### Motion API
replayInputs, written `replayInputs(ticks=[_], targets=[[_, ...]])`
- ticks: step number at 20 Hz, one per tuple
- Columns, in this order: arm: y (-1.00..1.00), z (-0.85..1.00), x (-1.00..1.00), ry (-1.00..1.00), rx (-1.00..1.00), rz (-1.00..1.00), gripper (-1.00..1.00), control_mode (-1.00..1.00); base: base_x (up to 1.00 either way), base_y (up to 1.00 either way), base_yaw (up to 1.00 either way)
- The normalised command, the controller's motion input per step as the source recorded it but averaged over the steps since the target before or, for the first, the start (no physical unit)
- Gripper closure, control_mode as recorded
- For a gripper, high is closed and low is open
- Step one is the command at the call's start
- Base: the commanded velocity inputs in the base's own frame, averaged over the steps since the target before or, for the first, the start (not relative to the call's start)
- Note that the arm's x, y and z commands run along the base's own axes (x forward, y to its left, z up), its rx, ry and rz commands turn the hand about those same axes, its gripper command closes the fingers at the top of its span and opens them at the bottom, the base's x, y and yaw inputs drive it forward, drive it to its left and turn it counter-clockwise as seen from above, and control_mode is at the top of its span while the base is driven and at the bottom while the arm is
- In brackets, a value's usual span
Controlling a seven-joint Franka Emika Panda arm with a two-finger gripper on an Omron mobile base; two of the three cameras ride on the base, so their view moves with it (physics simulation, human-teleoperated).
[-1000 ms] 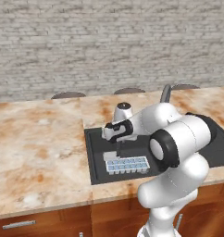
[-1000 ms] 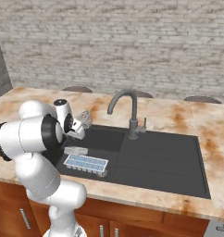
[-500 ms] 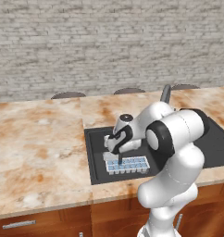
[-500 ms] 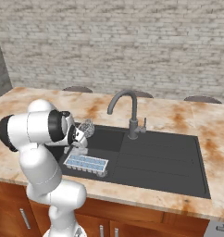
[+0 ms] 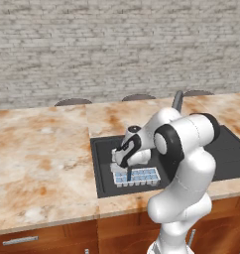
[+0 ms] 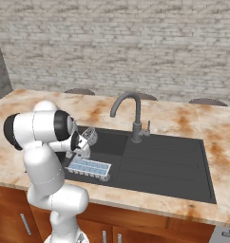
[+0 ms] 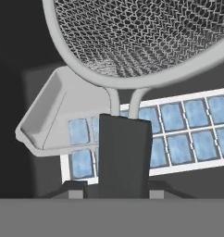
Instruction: Pick the tupperware and strainer and place them in the sink. Then turn on the water.
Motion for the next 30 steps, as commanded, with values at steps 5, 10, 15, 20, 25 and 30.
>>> replayInputs(ticks=[5, 10, 15, 20, 25, 30], targets=[[0.0, -0.41, 0.0, 0.06, 0.0, 0.0, 1.0, -1.0, 0.0, 0.0, 0.0], [0.0, -0.31, 0.11, 0.03, 0.0, 0.0, 1.0, -1.0, 0.0, 0.0, 0.0], [0.0, -0.1, 0.42, 0.02, 0.0, 0.0, 1.0, -1.0, 0.0, 0.0, 0.0], [0.0, -0.17, 0.24, 0.0, 0.0, 0.0, 1.0, -1.0, 0.0, 0.0, 0.0], [0.0, 0.0, 0.0, 0.01, 0.0, 0.0, 1.0, -1.0, 0.0, 0.0, 0.0], [0.0, 0.0, 0.0, 0.01, 0.0, 0.0, -1.0, -1.0, 0.0, 0.0, 0.0]])
